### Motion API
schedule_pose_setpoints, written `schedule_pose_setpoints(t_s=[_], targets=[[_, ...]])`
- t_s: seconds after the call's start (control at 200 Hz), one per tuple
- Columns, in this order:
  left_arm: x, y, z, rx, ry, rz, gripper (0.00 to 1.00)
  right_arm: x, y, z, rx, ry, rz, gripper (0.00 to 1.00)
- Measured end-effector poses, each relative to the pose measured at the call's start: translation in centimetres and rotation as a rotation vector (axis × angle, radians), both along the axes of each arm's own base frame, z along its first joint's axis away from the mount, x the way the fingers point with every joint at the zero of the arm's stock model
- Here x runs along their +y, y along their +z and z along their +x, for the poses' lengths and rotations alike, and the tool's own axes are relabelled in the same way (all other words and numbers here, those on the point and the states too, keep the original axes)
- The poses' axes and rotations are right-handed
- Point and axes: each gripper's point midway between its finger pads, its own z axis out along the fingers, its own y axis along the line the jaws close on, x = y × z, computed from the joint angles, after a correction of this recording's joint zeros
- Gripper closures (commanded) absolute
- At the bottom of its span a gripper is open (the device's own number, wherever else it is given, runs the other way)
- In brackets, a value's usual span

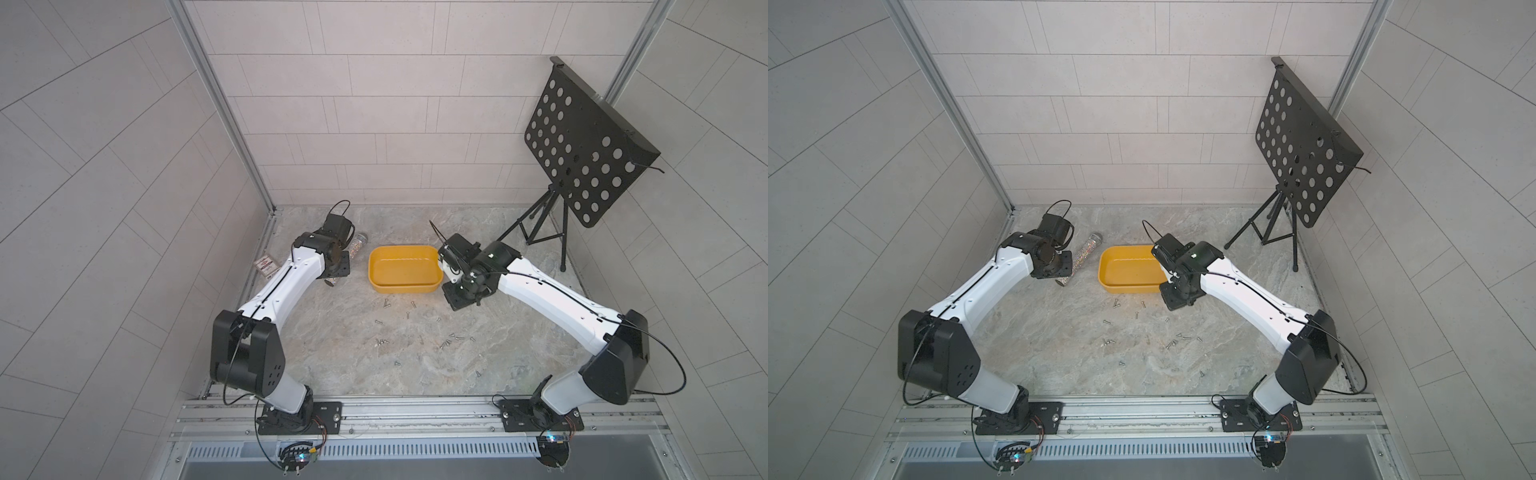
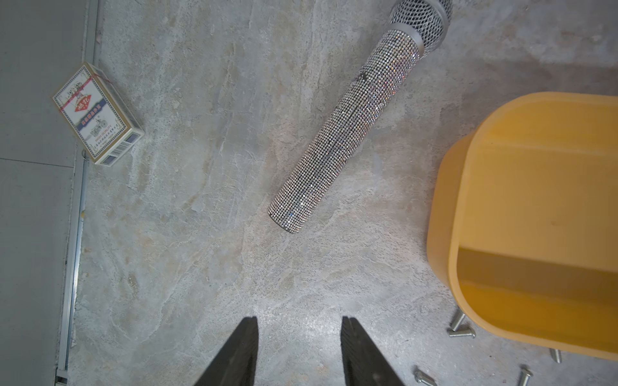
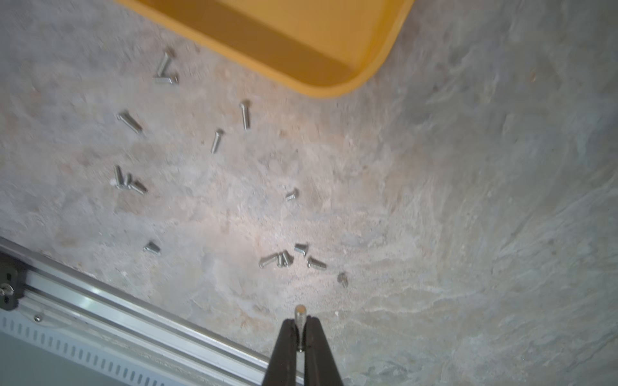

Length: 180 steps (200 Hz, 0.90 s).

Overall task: Put the screws on the desktop into the storage box
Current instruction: Place the screw in the storage box.

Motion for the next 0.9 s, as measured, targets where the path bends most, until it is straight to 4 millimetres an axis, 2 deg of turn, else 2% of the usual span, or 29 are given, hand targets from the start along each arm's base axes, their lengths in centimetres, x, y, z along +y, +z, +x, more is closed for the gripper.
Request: schedule_pose_setpoints(t_s=[0.08, 0.185, 0.315, 0.45, 0.55, 0.68, 0.78, 0.9], targets=[[0.0, 0.1, 0.0, -0.002, 0.001, 0.001, 0.53, 1.8, 0.6, 3.0, -0.023, 0.007, 0.010, 1.00], [0.1, 0.2, 0.0, -0.005, 0.002, 0.004, 0.53, 4.2, -0.2, 6.8, -0.035, 0.022, 0.007, 1.00], [0.1, 0.4, 0.0, -0.012, 0.003, 0.003, 0.53, 7.3, -3.0, 11.0, -0.018, 0.046, -0.006, 1.00], [0.3, 0.6, 0.0, -0.018, 0.009, 0.001, 0.53, 9.8, -6.9, 14.0, 0.019, 0.062, -0.022, 1.00], [0.4, 0.7, 0.0, -0.020, 0.011, 0.000, 0.53, 10.9, -9.4, 15.2, 0.048, 0.063, -0.025, 1.00], [0.4, 0.7, 0.0, -0.021, 0.012, 0.000, 0.53, 11.4, -11.8, 15.7, 0.080, 0.060, -0.033, 1.00], [0.4, 0.7, 0.0, -0.021, 0.012, 0.000, 0.53, 11.6, -12.6, 15.7, 0.094, 0.055, -0.033, 1.00], [0.4, 0.7, 0.0, -0.021, 0.012, -0.001, 0.53, 11.7, -12.8, 15.6, 0.101, 0.050, -0.028, 0.90]])
